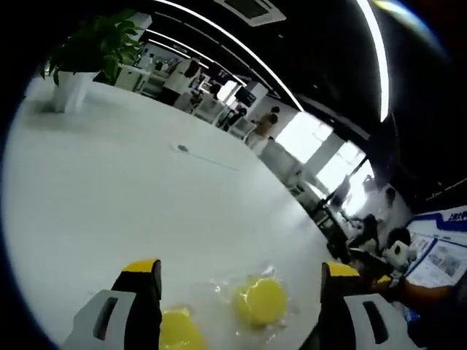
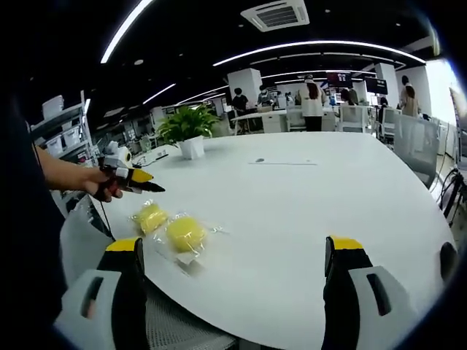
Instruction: Compare the silicone blocks by pressing each to a similar depth, holding the contact briefly, and releasing to observe deformation and rebound differences across the visible hardness samples.
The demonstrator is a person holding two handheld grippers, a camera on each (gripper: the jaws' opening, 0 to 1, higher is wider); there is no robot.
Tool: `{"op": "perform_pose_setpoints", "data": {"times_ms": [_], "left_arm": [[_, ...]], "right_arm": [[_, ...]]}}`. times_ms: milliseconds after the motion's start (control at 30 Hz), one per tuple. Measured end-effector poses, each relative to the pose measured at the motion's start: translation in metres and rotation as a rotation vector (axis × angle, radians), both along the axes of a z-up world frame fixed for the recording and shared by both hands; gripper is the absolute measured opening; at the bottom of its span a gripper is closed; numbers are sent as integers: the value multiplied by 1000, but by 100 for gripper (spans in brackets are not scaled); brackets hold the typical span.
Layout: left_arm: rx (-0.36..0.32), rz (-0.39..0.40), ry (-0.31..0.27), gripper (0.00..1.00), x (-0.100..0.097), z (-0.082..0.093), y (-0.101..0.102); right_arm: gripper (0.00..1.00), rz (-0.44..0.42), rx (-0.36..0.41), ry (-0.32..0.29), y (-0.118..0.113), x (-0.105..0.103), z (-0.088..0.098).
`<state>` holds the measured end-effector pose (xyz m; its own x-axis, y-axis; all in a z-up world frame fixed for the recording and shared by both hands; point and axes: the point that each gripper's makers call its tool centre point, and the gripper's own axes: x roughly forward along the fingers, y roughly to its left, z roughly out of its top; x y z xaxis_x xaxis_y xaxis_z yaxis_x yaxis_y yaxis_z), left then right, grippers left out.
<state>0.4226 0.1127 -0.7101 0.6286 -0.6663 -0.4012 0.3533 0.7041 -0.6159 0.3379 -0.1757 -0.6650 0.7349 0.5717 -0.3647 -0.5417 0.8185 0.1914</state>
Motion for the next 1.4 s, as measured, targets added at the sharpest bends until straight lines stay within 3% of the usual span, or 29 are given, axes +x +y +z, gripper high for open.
{"op": "perform_pose_setpoints", "data": {"times_ms": [133, 400, 500, 800, 1033, 1133, 1267, 1400], "left_arm": [[-21, 12, 117, 84, 0, -20, -4], [-53, 13, 177, 78, 8, -34, -16], [-45, 13, 234, 72, 4, -44, -18], [-59, 42, 294, 57, 8, -55, -24], [-34, 8, 332, 51, 6, -64, -33], [-12, -9, 361, 41, 4, -71, -34], [-57, -6, 391, 38, 6, -70, -40], [-47, -9, 416, 32, 5, -77, -42]], "right_arm": [[97, -9, 2, 0, -2, -1, 0], [97, -2, -4, 18, -2, -5, -4], [97, -2, -3, 21, -3, -4, -4], [96, 11, -3, 34, 1, -5, -7], [96, 9, -4, 41, -2, -5, -8], [96, 13, -6, 45, -2, -4, -9], [96, 8, -6, 44, -4, -3, -8], [96, 5, -7, 49, -4, -3, -9]]}}
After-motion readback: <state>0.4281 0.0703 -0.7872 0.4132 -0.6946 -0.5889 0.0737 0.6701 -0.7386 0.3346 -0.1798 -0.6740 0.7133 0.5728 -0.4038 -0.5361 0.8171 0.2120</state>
